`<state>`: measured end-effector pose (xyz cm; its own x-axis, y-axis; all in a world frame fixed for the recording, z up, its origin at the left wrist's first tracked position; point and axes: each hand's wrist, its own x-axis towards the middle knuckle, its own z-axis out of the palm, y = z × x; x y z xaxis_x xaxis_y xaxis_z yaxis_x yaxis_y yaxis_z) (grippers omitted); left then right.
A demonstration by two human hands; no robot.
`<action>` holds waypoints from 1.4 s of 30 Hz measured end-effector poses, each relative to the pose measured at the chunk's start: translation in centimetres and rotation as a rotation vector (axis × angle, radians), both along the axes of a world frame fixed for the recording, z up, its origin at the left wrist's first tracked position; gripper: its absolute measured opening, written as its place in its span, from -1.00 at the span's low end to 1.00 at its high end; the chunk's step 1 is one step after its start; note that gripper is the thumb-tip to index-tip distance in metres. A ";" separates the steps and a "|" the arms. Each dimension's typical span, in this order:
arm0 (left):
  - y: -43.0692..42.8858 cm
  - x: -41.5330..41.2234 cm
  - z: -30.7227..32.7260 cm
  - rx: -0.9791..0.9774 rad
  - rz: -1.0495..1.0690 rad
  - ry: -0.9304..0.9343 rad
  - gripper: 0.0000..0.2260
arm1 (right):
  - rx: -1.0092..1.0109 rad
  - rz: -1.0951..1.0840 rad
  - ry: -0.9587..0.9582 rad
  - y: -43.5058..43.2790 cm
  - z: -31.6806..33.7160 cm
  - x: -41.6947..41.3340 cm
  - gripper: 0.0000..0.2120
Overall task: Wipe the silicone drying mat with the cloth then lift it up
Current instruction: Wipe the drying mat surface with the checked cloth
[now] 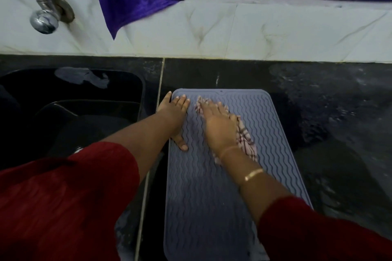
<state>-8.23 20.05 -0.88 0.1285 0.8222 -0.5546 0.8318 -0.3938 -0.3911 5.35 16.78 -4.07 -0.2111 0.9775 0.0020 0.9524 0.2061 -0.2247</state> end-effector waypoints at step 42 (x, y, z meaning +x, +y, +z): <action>-7.7 0.7 -0.3 -0.136 0.319 -0.433 -0.03 | 0.089 0.047 0.083 -6.6 0.6 2.3 -0.59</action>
